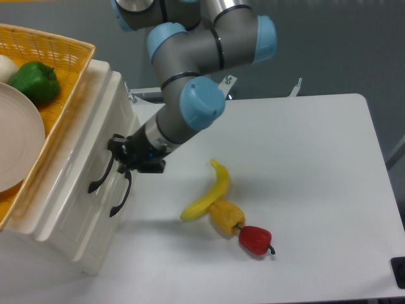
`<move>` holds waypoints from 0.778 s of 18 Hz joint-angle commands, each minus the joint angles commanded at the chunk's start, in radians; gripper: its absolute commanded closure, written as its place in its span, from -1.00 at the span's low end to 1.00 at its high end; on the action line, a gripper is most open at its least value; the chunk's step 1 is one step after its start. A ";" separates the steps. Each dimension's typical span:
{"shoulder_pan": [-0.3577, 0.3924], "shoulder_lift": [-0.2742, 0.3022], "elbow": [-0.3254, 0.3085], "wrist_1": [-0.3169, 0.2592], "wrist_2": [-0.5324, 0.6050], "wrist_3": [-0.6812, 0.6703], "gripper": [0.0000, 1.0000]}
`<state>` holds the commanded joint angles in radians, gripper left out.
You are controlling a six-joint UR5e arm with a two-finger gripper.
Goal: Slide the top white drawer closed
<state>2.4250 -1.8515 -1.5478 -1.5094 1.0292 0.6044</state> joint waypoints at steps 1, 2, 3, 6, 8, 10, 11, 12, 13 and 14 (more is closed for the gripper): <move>0.025 0.005 0.002 0.002 0.014 0.000 0.33; 0.046 0.015 0.003 0.003 0.032 0.000 0.21; 0.068 0.028 0.003 0.005 0.046 0.000 0.18; 0.130 0.038 0.003 0.009 0.100 0.009 0.07; 0.180 0.037 0.011 0.020 0.124 0.012 -0.09; 0.212 0.037 0.011 0.058 0.159 0.012 -0.99; 0.224 0.035 0.011 0.063 0.192 0.012 -1.00; 0.239 0.035 0.011 0.064 0.215 0.012 -1.00; 0.252 0.035 0.011 0.067 0.232 0.012 -1.00; 0.267 0.035 0.011 0.077 0.248 0.014 -1.00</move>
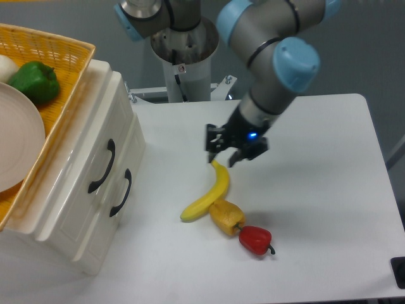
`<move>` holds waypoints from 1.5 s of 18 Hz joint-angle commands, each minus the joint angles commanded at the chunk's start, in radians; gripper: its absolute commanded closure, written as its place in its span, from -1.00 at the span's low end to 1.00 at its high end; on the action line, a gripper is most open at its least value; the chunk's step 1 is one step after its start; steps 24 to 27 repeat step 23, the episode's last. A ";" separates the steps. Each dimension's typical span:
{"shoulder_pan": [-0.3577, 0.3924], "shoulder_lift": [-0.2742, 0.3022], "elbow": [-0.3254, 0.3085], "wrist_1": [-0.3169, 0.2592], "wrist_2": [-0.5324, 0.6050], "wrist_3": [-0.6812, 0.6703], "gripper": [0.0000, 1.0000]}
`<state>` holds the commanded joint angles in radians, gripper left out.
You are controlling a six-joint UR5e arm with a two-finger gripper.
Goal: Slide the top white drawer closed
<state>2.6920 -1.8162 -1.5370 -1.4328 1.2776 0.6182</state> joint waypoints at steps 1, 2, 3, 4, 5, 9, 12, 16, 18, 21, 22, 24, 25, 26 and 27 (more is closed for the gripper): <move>0.015 -0.003 0.000 0.021 0.026 0.000 -1.00; 0.029 -0.006 0.000 0.053 0.061 0.000 -1.00; 0.043 -0.012 0.000 0.092 0.107 0.000 -1.00; 0.058 -0.027 0.000 0.127 0.144 0.002 -1.00; 0.075 -0.041 0.003 0.161 0.160 0.009 -1.00; 0.170 -0.081 0.021 0.201 0.167 0.214 -1.00; 0.247 -0.086 0.017 0.198 0.172 0.487 -1.00; 0.334 -0.121 0.021 0.180 0.248 0.791 -1.00; 0.336 -0.143 0.021 0.181 0.281 0.915 -1.00; 0.333 -0.149 0.023 0.187 0.325 0.968 -1.00; 0.333 -0.149 0.023 0.187 0.325 0.968 -1.00; 0.333 -0.147 0.023 0.187 0.325 0.968 -1.00; 0.333 -0.147 0.023 0.187 0.325 0.968 -1.00; 0.333 -0.147 0.023 0.187 0.325 0.968 -1.00; 0.333 -0.147 0.023 0.187 0.325 0.968 -1.00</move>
